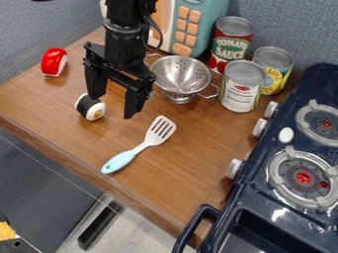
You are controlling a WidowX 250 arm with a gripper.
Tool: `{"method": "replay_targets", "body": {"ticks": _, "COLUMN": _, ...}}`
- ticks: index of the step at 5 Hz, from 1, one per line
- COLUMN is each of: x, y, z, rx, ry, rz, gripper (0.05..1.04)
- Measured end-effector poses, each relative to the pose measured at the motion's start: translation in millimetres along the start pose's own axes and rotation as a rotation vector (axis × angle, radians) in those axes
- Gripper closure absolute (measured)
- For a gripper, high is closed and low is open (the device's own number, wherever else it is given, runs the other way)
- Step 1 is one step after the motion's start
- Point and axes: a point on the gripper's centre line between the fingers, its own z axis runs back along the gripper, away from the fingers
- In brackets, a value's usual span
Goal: Moved the sushi to the left side of the table
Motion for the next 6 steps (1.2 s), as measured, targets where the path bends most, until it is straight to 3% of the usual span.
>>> {"method": "replay_targets", "body": {"ticks": 1, "x": -1, "y": -2, "z": -8, "rx": -0.013, "ry": 0.021, "rz": 0.011, "gripper": 0.083}}
{"method": "replay_targets", "body": {"ticks": 2, "x": -5, "y": 7, "z": -17, "rx": -0.108, "ry": -0.008, "rz": 0.241, "gripper": 0.083}}
{"method": "replay_targets", "body": {"ticks": 3, "x": 0, "y": 9, "z": -14, "rx": -0.024, "ry": 0.085, "rz": 0.335, "gripper": 0.083}}
{"method": "replay_targets", "body": {"ticks": 4, "x": 8, "y": 15, "z": -8, "rx": 0.051, "ry": 0.089, "rz": 0.368, "gripper": 0.083}}
{"method": "replay_targets", "body": {"ticks": 5, "x": 16, "y": 17, "z": -10, "rx": 0.029, "ry": 0.132, "rz": 0.597, "gripper": 0.083}}
{"method": "replay_targets", "body": {"ticks": 6, "x": 17, "y": 23, "z": -17, "rx": -0.050, "ry": 0.151, "rz": 0.846, "gripper": 0.083}}
